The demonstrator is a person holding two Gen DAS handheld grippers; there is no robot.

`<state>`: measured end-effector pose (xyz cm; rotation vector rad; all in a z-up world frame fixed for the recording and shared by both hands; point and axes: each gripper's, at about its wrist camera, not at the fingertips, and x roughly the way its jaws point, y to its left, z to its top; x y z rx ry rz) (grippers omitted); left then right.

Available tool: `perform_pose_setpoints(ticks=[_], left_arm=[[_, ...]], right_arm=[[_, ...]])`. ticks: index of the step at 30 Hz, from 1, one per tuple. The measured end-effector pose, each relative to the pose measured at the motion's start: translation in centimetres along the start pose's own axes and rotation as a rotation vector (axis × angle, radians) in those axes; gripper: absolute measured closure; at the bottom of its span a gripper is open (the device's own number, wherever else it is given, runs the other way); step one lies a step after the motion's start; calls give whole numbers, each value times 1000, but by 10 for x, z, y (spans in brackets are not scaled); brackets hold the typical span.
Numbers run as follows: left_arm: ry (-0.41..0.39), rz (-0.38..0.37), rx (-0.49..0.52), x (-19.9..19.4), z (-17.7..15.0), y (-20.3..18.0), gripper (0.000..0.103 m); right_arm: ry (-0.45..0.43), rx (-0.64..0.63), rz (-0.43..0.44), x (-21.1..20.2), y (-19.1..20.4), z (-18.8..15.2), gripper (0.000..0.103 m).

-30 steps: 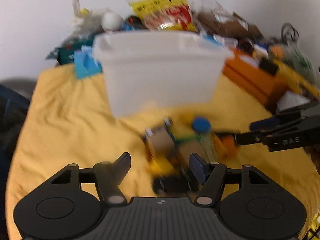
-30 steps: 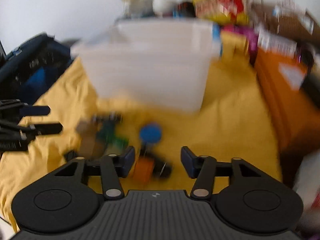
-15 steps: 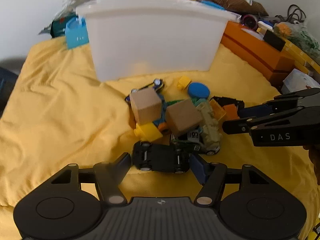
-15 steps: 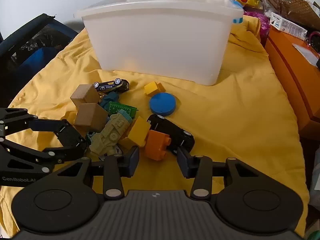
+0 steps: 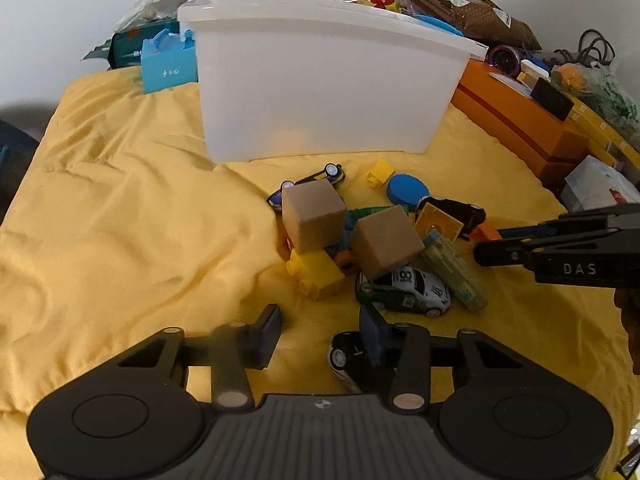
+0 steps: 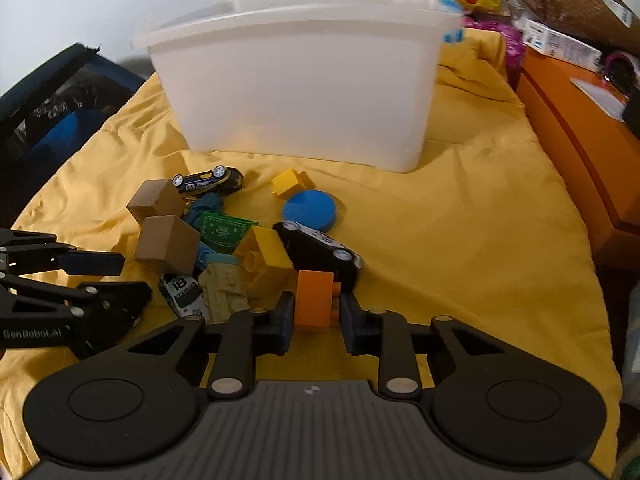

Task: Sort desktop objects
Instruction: 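Grasp the black toy car with the left gripper while the right gripper grasps the orange brick, then carry the black car and orange brick over the white bin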

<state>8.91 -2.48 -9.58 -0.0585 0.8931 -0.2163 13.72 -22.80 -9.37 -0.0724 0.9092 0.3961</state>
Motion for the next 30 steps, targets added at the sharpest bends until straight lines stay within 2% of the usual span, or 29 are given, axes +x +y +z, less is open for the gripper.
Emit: perform_pose_setpoints(ticks=[1, 3, 4, 11, 13, 16, 22, 24, 25, 30], left_arm=[[-3, -4, 1, -3, -2, 0, 53], [-22, 4, 18, -11, -5, -2, 41], [-31, 2, 24, -14, -7, -2, 39], [31, -4, 31, -16, -19, -11, 38], [28, -5, 43, -14, -22, -15, 39], [27, -17, 81, -12, -22, -22, 51], [29, -14, 113, -7, -24, -34, 51], [14, -12, 133, -8, -24, -37, 68], [12, -13, 146, -9, -24, -38, 71], [0, 14, 193, -15, -28, -40, 76]], right_arm=[[-1, 8, 0, -3, -2, -2, 76], [-4, 26, -1, -10, -7, -8, 76], [-4, 35, -1, -13, -8, -11, 76], [7, 64, 1, -20, -12, -24, 76], [7, 62, 3, -20, -10, -25, 76], [5, 59, 8, -21, -8, -25, 76], [-7, 58, 13, -25, -6, -26, 76], [-6, 60, 12, -25, -6, -27, 76], [-5, 62, 14, -25, -6, -27, 76], [-7, 80, 9, -28, -7, -30, 76]])
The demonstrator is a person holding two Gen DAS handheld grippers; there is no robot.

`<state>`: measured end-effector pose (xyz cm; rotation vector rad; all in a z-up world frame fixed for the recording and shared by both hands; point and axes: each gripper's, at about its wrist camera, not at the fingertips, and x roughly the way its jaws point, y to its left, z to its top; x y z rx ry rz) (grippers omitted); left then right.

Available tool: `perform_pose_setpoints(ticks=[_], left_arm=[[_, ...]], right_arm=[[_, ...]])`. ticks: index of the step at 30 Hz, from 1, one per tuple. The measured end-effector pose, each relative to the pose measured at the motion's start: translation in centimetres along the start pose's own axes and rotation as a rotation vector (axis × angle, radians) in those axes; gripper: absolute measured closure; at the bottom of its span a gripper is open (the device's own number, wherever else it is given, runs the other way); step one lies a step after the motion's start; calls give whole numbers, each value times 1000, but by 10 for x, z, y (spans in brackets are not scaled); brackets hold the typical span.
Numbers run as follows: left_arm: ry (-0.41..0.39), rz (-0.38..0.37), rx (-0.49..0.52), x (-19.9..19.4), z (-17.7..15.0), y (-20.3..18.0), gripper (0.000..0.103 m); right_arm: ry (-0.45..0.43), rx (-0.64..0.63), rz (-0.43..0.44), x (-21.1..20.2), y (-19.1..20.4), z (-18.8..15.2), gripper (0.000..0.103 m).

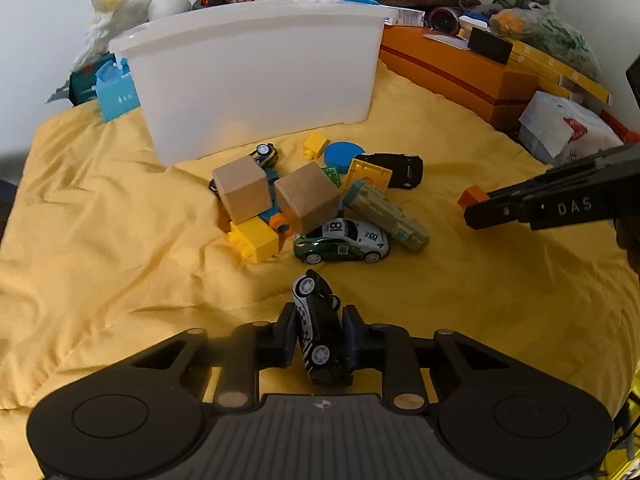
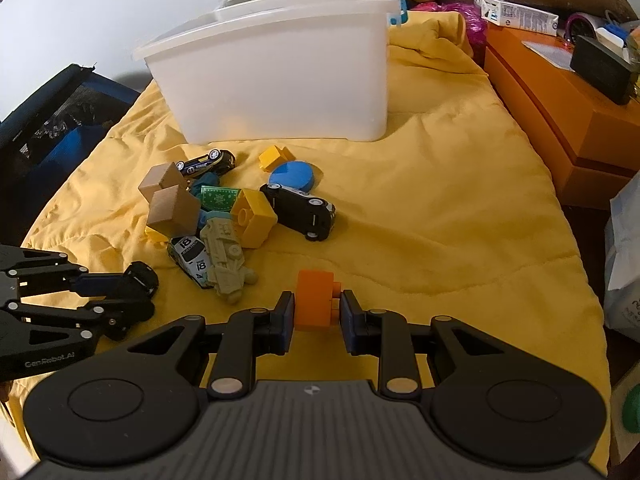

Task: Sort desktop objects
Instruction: 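Carry the black car and orange brick over the white bin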

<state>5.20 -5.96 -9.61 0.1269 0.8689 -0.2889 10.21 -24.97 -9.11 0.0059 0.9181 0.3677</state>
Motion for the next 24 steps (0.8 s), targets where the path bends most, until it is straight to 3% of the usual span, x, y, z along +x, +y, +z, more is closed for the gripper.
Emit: perform_pose_setpoints(ticks=[5, 11, 19, 24], left_arm=[[-42, 37, 2, -11, 0, 6, 76], [-130, 63, -93, -39, 23, 32, 76], [-222, 86, -196, -71, 80, 65, 76], [-251, 57, -210, -84, 125, 85, 76]], right_arm=[[-7, 5, 1, -3, 0, 0, 76], [-76, 10, 10, -18, 3, 14, 76], [-218, 15, 66, -50, 13, 66, 76], [-280, -10, 95, -64, 18, 111, 76]])
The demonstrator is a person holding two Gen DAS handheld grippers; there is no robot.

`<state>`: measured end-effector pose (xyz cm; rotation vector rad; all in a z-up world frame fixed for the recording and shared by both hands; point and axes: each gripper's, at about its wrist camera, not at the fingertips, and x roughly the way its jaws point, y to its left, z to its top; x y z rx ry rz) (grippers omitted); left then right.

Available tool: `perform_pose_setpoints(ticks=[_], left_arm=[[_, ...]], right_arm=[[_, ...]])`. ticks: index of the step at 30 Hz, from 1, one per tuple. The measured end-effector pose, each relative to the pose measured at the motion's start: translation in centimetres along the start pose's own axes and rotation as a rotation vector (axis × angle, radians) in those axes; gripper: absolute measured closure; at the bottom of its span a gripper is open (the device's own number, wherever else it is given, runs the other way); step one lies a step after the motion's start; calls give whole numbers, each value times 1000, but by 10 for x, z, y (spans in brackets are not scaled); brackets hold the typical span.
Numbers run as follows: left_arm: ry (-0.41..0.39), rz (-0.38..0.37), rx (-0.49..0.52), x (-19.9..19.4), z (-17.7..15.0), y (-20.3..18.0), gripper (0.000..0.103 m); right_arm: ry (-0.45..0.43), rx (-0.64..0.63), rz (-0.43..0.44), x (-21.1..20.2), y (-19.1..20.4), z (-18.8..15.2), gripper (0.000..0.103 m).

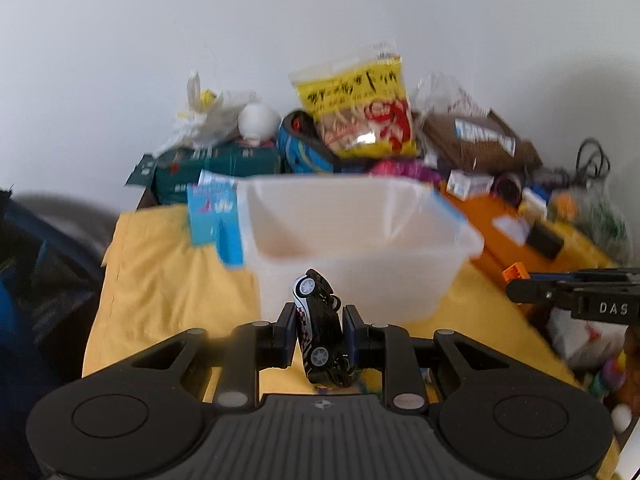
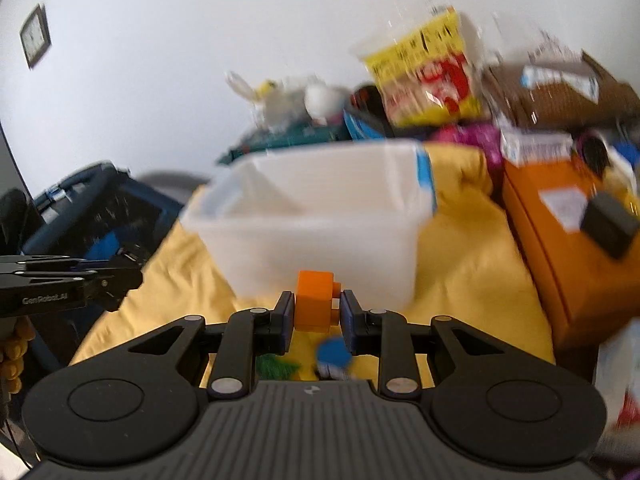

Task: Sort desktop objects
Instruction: 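Carry the black car and orange brick over the white bin, then open both grippers to drop the car and brick into the bin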

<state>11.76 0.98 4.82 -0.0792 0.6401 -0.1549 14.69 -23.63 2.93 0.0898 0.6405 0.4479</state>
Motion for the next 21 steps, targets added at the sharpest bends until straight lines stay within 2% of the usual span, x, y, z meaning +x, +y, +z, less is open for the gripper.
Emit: perform_pose_setpoints(ticks=[10, 14, 21], left_arm=[[-9, -10, 9, 26, 80, 7, 76], [14, -23, -17, 42, 104, 13, 76], [84, -28, -22, 75, 126, 15, 76]], right_arm=[[-11, -21, 31, 23, -8, 89, 76], [2, -24, 21, 33, -11, 109, 76], [94, -38, 0, 66, -16, 123, 76]])
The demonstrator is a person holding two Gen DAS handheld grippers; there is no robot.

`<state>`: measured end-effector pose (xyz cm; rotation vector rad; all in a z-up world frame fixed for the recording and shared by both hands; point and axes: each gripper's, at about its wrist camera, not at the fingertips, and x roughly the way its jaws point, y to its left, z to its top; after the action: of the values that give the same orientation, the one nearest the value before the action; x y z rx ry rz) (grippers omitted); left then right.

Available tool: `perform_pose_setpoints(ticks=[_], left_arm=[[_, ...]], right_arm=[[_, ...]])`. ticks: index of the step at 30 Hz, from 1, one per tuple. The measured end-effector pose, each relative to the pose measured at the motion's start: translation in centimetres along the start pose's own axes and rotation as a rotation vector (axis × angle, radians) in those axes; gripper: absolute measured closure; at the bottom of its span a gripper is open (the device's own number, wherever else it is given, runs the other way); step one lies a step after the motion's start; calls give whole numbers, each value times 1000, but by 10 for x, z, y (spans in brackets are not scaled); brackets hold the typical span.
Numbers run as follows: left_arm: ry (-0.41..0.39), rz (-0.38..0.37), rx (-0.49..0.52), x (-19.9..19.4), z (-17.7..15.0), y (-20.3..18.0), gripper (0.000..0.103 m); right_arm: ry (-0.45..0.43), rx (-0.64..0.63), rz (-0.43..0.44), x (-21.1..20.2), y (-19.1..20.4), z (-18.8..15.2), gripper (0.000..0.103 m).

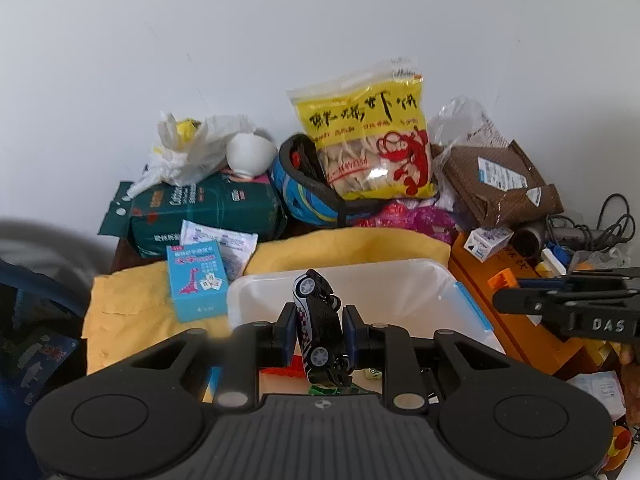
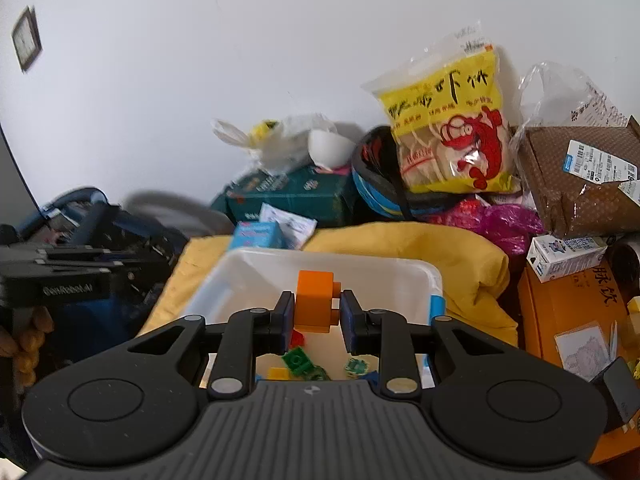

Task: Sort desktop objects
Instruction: 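Open both grippers to drop the car and brick into the bin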

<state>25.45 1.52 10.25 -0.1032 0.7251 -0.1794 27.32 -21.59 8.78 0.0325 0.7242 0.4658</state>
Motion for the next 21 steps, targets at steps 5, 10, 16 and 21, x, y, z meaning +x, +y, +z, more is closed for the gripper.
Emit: perform_pose_setpoints(ticks=[5, 10, 16, 21], left_arm=[[47, 12, -6, 24, 8, -5, 58], [52, 88, 2, 36, 3, -4, 43], [-23, 45, 78, 8, -40, -7, 43], [-61, 8, 145, -17, -114, -15, 43]], right_arm=[[66, 10, -17, 24, -7, 6, 73], [56, 12, -61, 34, -9, 5, 47], [24, -13, -19, 12, -2, -29, 47], [27, -99, 3, -12, 13, -102, 47]])
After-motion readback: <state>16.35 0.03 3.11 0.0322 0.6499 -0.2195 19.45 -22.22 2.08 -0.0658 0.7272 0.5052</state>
